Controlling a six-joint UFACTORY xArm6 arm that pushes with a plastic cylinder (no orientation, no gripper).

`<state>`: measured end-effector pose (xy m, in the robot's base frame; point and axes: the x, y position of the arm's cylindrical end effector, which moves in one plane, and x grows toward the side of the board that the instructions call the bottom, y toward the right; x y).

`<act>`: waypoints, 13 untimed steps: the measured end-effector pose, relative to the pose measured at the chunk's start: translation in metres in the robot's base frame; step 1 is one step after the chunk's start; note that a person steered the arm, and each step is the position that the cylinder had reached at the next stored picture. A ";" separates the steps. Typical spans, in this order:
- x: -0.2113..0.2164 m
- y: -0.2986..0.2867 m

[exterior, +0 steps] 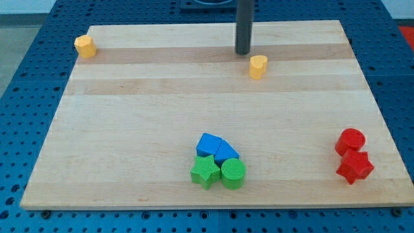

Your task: Keep yellow heart on left side of red star

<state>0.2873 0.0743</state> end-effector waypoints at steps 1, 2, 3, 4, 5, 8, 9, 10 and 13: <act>0.037 0.019; 0.100 0.023; 0.120 0.026; 0.101 0.027; 0.107 0.046; 0.146 0.080; 0.087 0.077; 0.082 0.033; 0.199 0.031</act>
<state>0.4860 0.1050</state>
